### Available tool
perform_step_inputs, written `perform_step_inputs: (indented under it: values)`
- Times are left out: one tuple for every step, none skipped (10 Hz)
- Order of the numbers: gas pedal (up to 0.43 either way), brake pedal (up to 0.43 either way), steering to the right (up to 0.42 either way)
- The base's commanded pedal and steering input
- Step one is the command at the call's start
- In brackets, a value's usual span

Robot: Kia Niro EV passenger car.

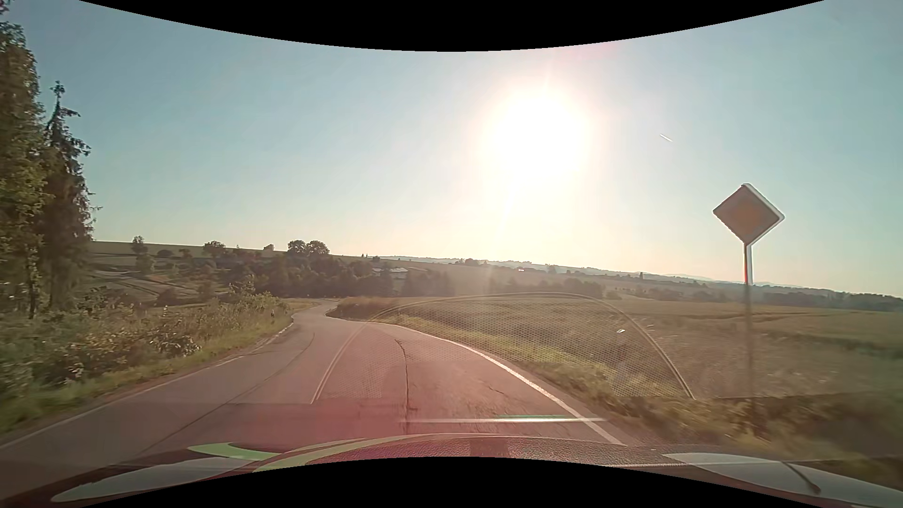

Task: Follow the waypoints while adhering to traffic rules and regulations

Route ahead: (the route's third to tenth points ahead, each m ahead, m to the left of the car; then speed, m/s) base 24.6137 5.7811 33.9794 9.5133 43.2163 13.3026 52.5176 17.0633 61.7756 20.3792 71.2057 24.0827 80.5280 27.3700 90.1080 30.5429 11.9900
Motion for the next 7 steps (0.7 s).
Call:
perform_step_inputs:
  values:
    - [0.000, 0.030, -0.086]
    - [0.000, 0.030, -0.086]
    - [0.000, 0.030, -0.086]
    - [0.000, 0.030, -0.086]
    - [0.000, 0.030, -0.085]
    - [0.000, 0.030, -0.085]
    - [0.000, 0.030, -0.079]
